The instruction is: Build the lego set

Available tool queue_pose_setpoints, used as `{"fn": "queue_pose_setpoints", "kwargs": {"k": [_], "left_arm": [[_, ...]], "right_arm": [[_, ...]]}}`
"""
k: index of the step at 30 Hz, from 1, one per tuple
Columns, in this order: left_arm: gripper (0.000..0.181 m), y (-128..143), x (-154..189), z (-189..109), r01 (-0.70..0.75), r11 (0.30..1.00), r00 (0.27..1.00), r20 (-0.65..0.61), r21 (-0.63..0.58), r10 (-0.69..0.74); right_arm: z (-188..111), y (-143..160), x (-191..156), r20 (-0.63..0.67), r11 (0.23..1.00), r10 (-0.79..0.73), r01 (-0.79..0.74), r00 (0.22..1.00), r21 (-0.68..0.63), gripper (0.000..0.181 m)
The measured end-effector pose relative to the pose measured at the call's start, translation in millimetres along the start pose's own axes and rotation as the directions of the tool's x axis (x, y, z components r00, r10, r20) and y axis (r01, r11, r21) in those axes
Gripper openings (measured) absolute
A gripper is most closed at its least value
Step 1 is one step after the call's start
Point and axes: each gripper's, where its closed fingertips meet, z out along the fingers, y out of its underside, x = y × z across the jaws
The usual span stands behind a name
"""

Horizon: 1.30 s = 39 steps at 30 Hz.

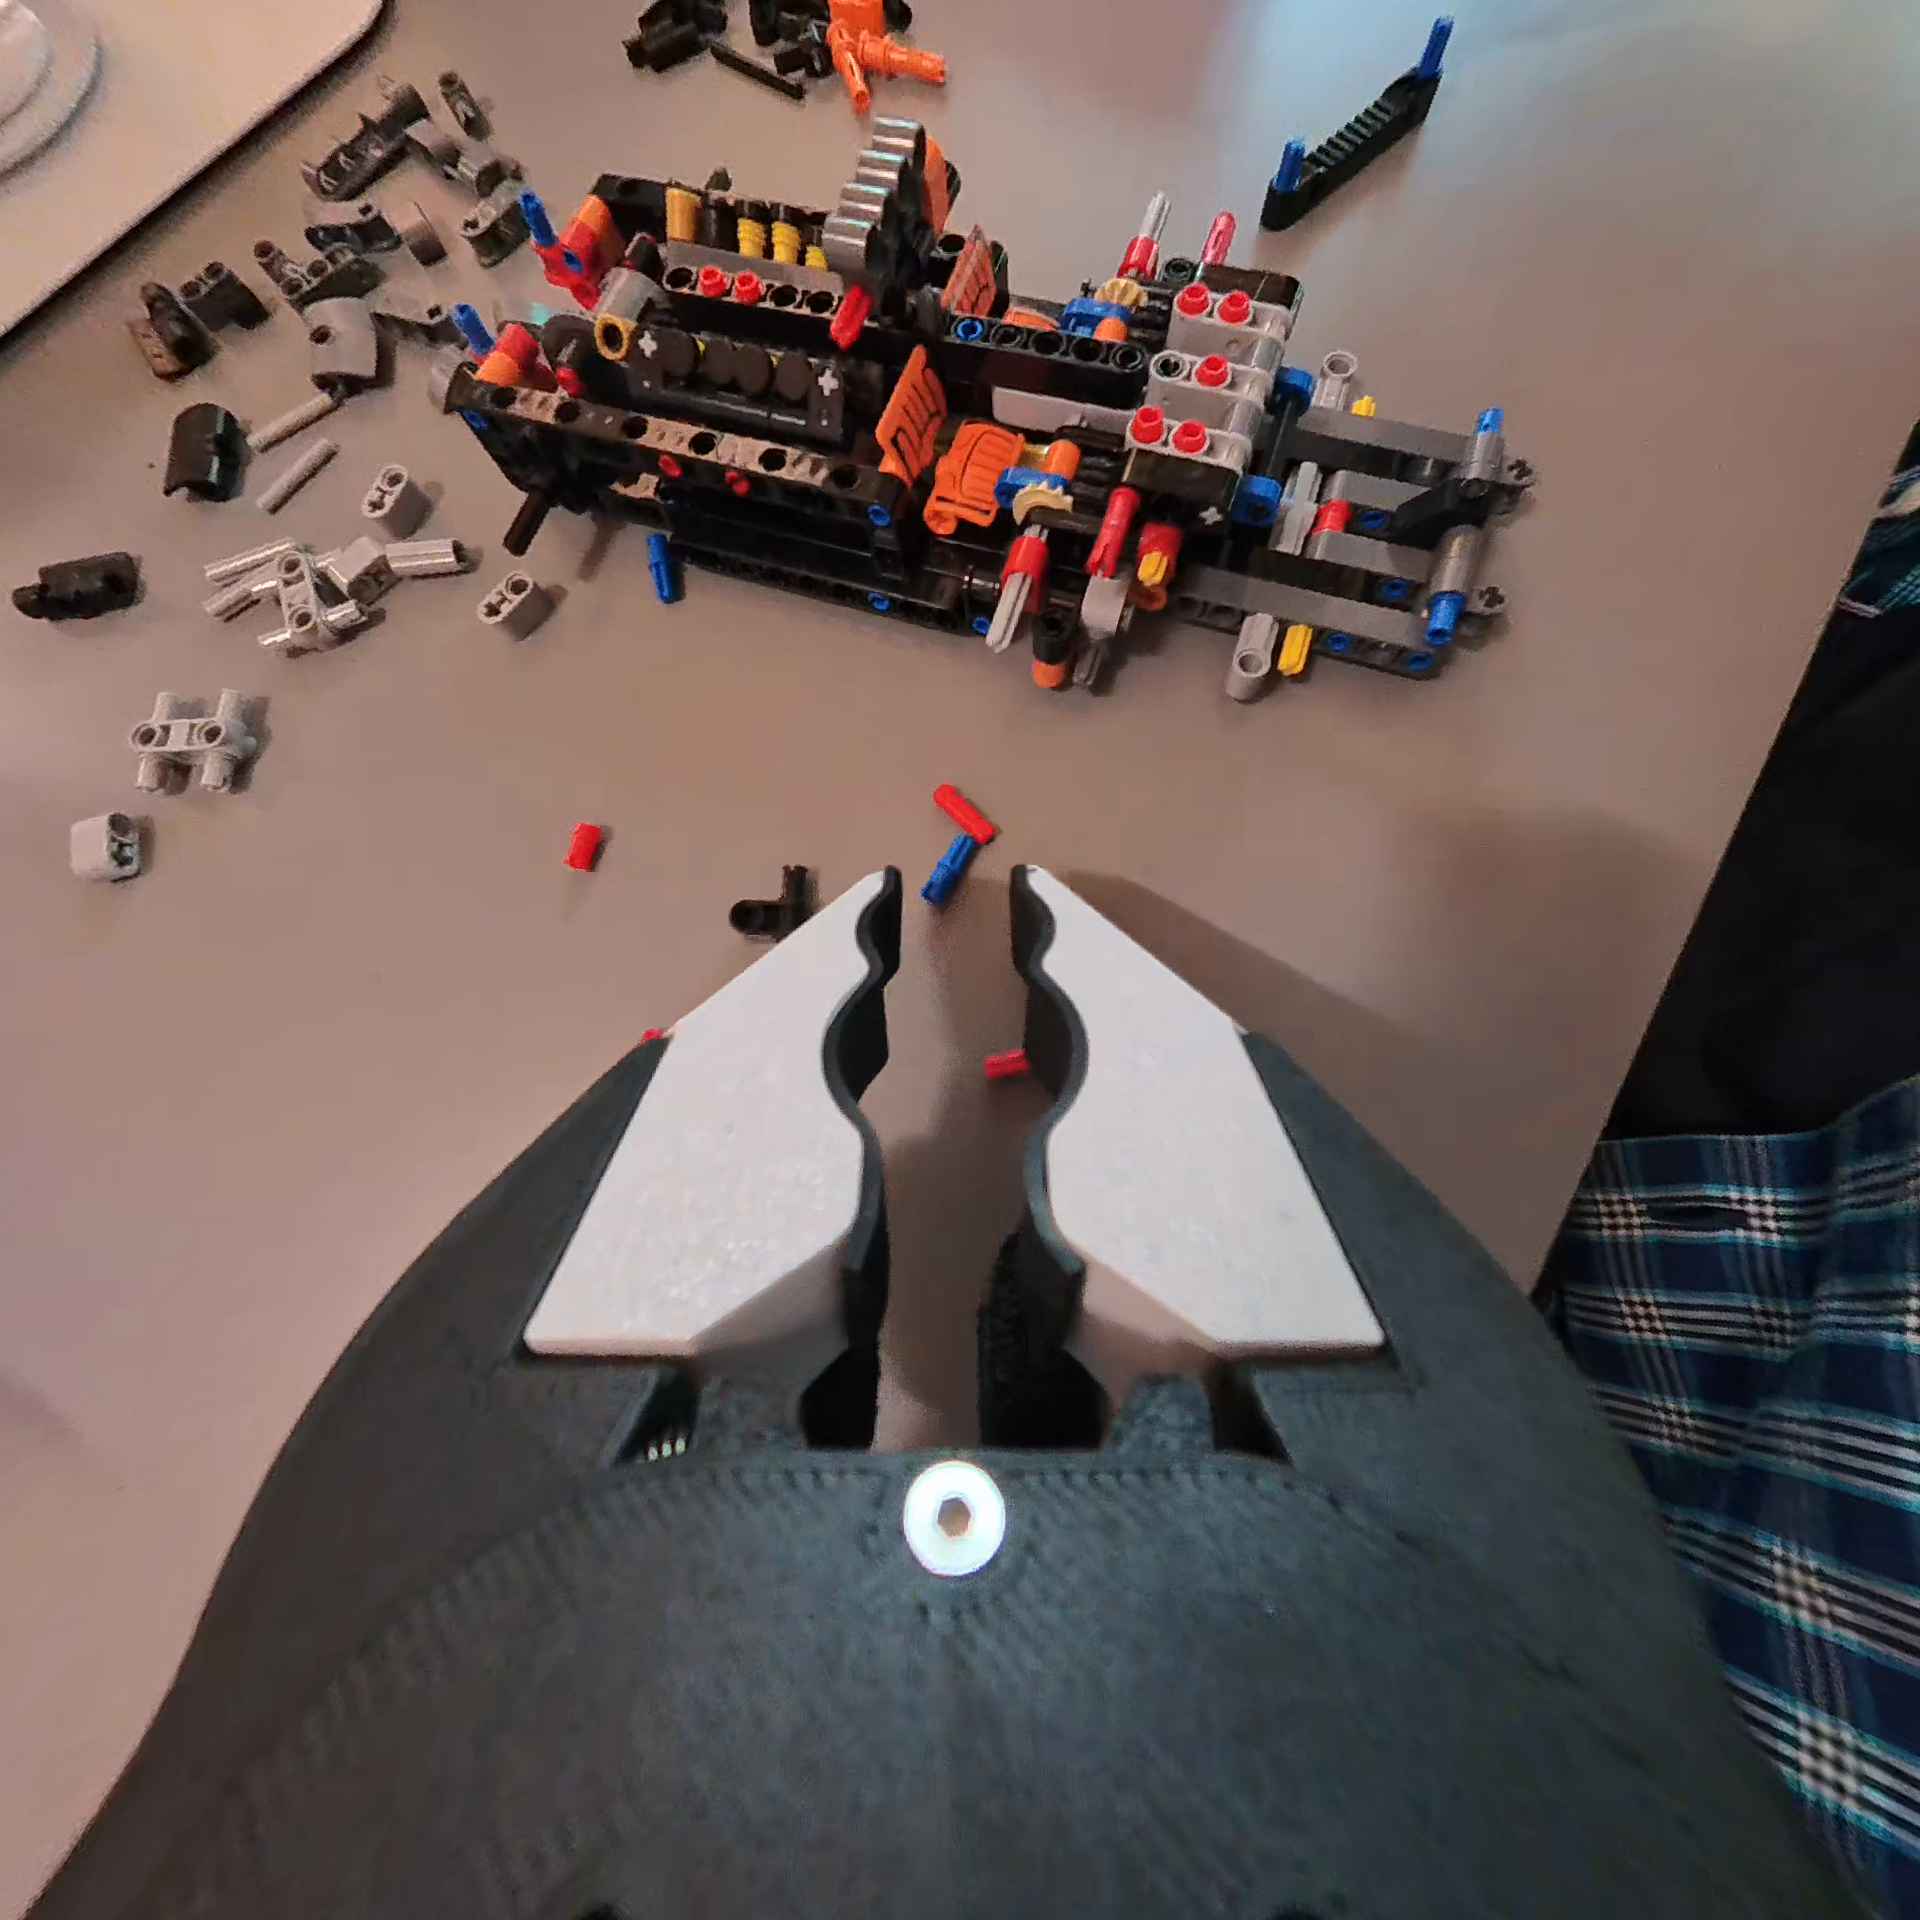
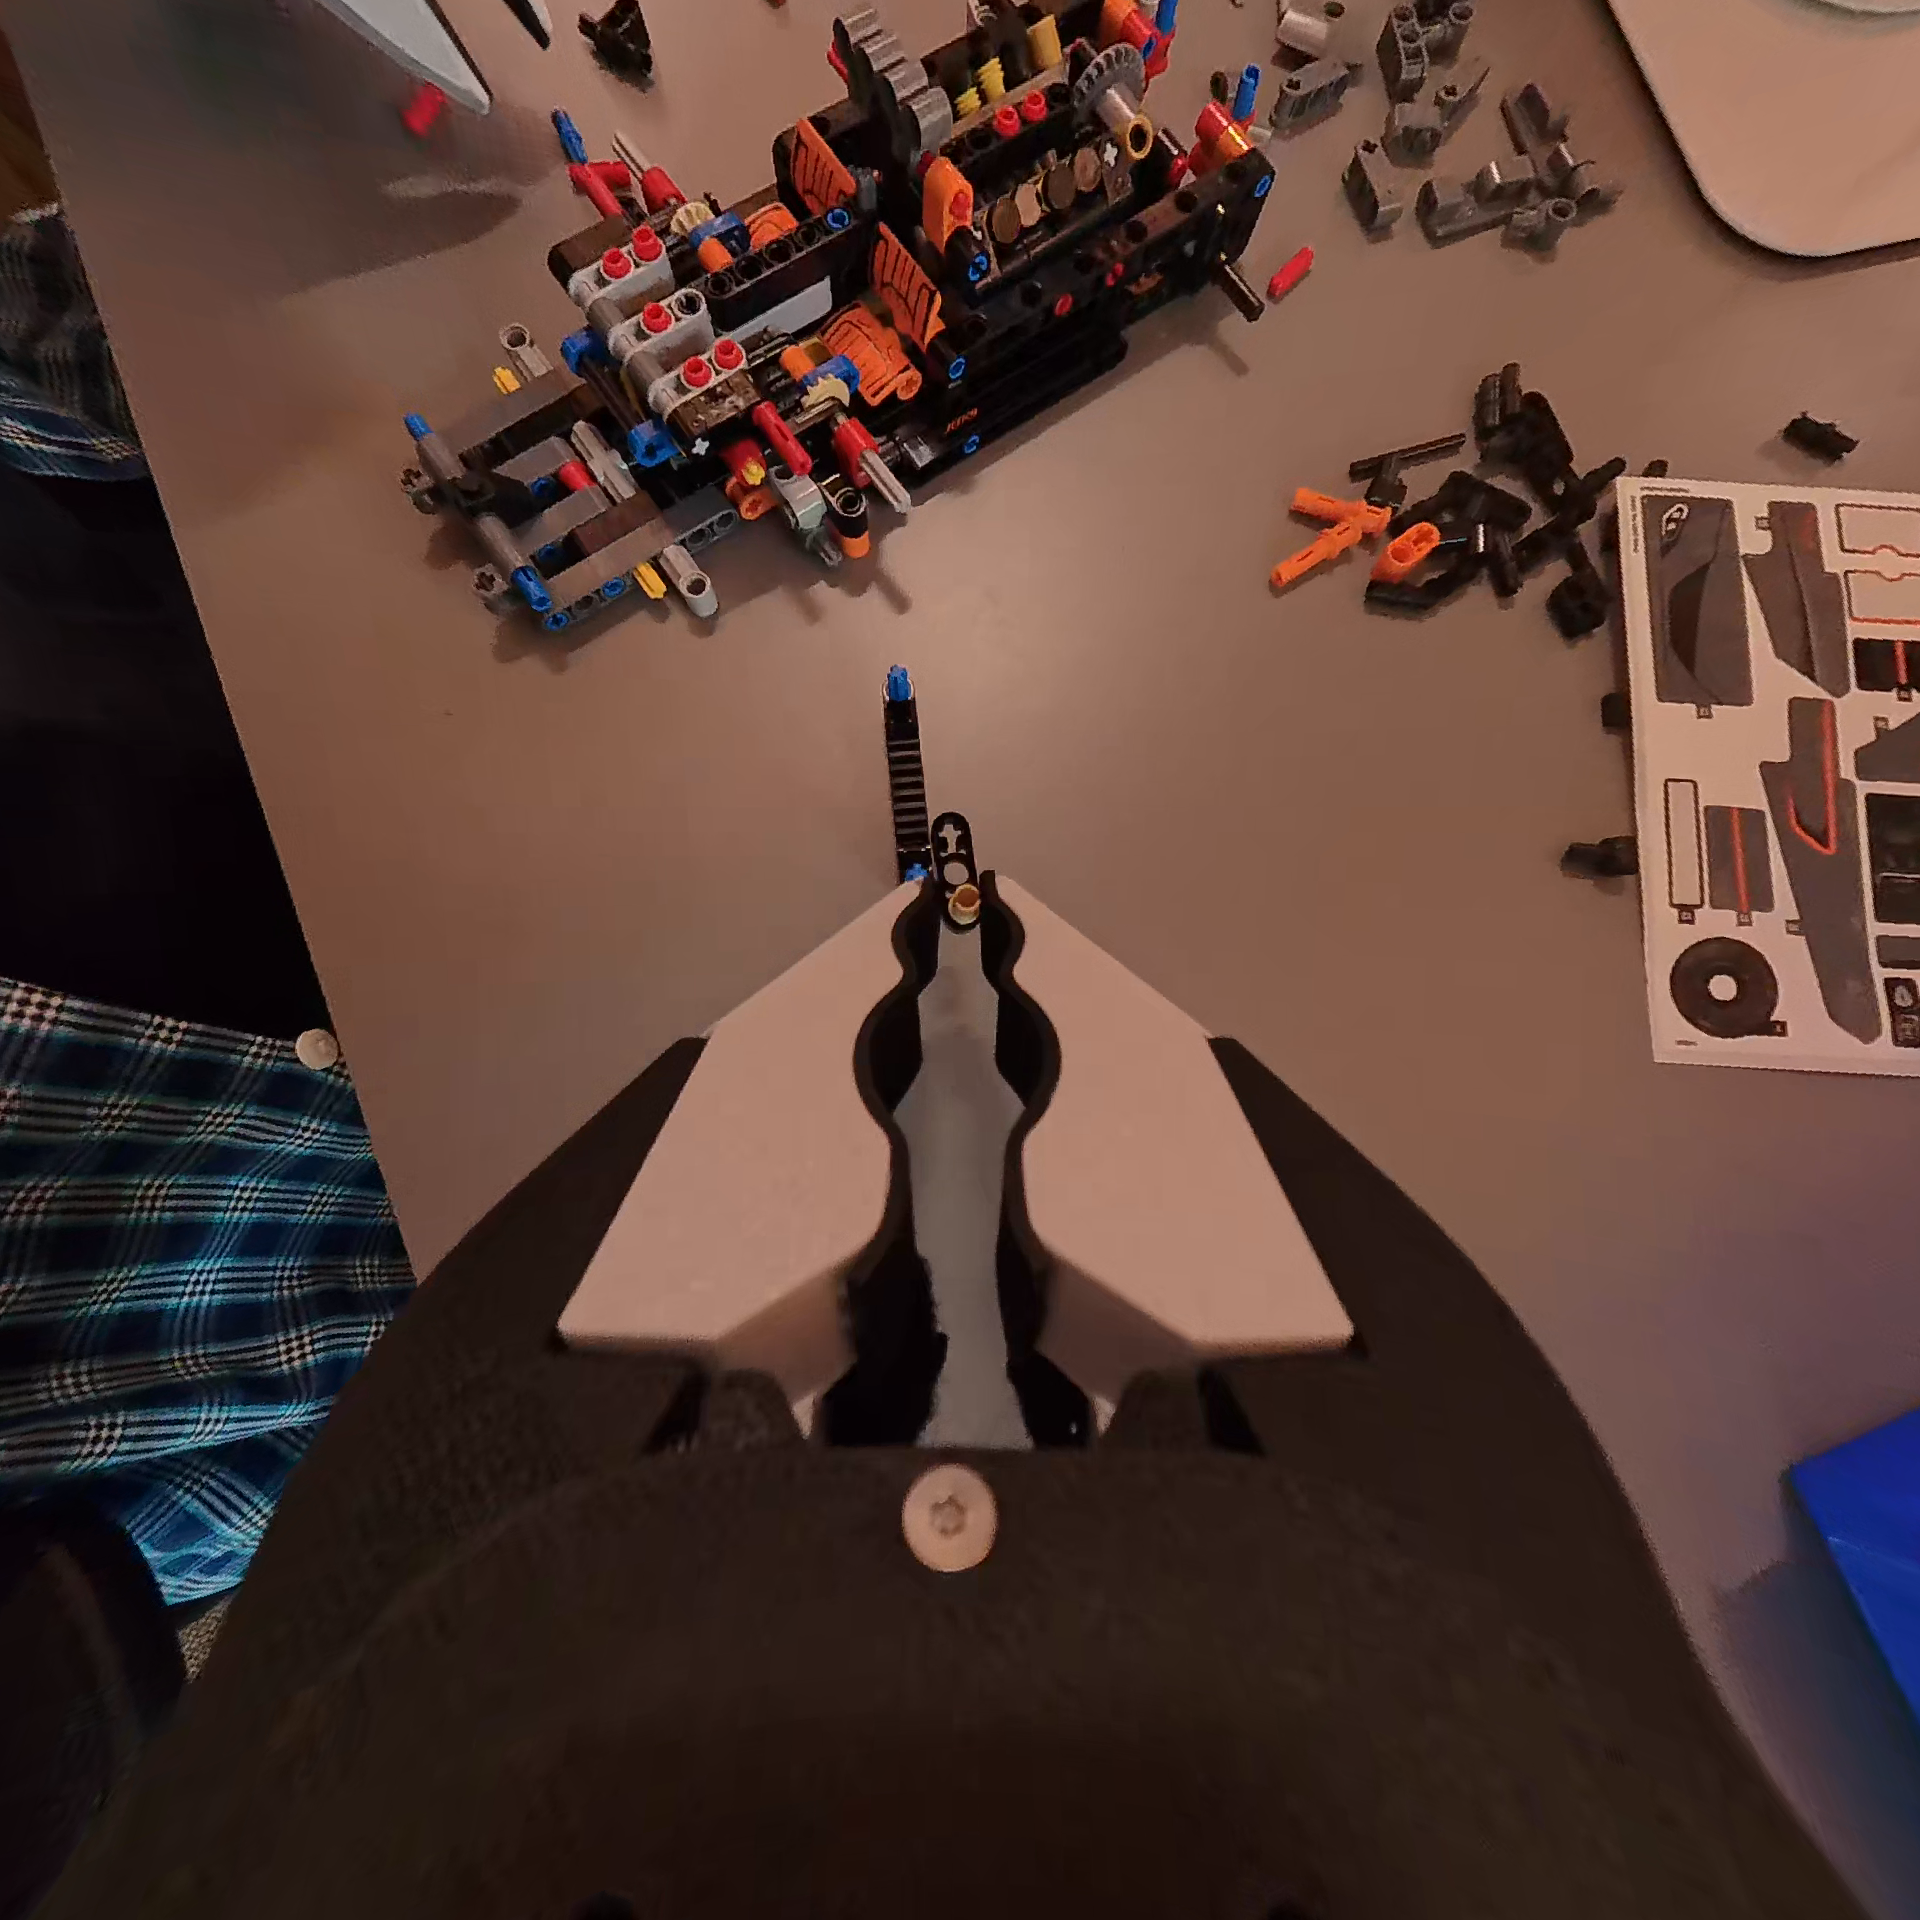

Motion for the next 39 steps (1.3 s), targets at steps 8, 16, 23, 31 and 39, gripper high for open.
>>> {"fn": "queue_pose_setpoints", "kwargs": {"k": [8,16,23,31,39], "left_arm": [[0.022,-15,-8,-18,-0.006,0.996,1.0,0.021,0.094,0.004],[0.021,-28,-12,-28,-0.044,0.99,0.999,0.003,0.133,0.044],[0.021,-63,2,-17,-0.17,0.975,0.984,-0.026,0.142,0.176],[0.024,-117,34,19,-0.317,0.943,0.933,-0.149,0.099,0.329],[0.025,-139,69,84,-0.464,0.886,0.831,-0.358,-0.026,0.425]], "right_arm": [[-3,-6,-3,0.001,1.0,-0.003,0.003,1.0,-0.013,0.005],[-7,-12,-1,0.005,1.0,-0.021,0.021,1.0,-0.015,0.005],[-12,-12,-2,0.04,0.995,-0.096,0.097,0.995,-0.026,0.005],[-14,-6,-4,0.136,0.967,-0.243,0.251,0.96,-0.042,0.005],[-5,7,-3,0.266,0.924,-0.357,0.38,0.895,-0.039,0.004]]}}
